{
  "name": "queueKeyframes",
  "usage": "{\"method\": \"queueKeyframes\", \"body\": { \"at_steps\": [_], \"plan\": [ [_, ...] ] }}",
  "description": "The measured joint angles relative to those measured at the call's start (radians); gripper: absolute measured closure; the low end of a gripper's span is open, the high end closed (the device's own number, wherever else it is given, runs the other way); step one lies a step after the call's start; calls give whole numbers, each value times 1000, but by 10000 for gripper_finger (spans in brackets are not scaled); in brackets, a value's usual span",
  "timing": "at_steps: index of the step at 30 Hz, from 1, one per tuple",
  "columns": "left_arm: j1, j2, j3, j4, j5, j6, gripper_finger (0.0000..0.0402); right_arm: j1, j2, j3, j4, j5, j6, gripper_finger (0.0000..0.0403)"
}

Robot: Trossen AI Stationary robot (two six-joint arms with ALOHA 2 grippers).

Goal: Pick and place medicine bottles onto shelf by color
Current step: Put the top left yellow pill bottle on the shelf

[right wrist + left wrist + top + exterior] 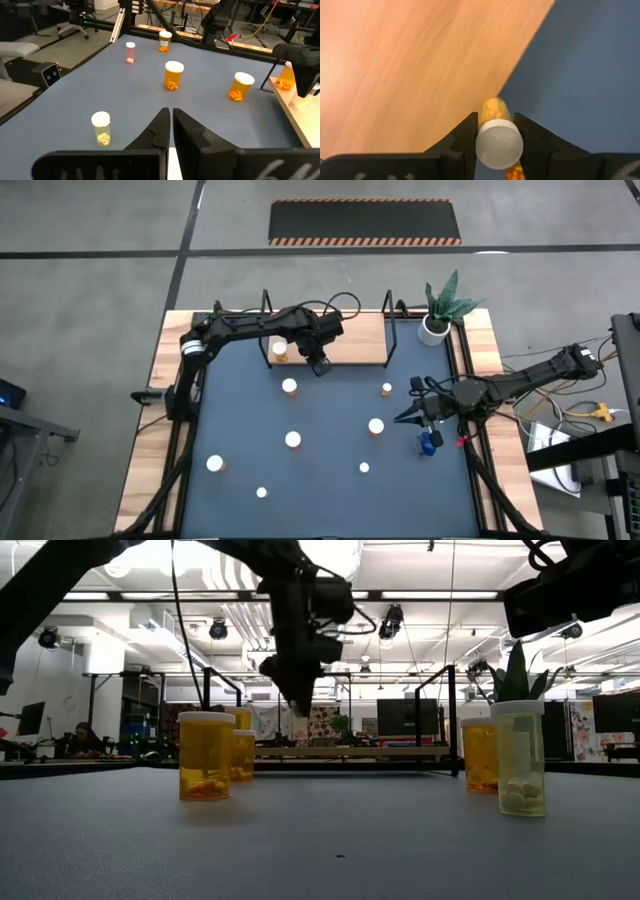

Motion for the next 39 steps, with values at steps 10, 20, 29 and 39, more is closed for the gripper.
{"method": "queueKeyframes", "body": {
  "at_steps": [10, 20, 29, 39],
  "plan": [
    [20, 0, -21, 33, 0, 20, 310, 0, 1, 0, -4, 0, 4, 390],
    [20, -2, -44, 31, -44, 54, 310, 0, 1, 0, -8, 0, 4, 390],
    [20, -2, -44, 30, -52, 62, 310, 0, 1, 0, -7, 1, 4, 390],
    [23, -2, -45, 30, -52, 62, 277, 0, 1, 0, -8, 1, 2, 390]
  ]
}}
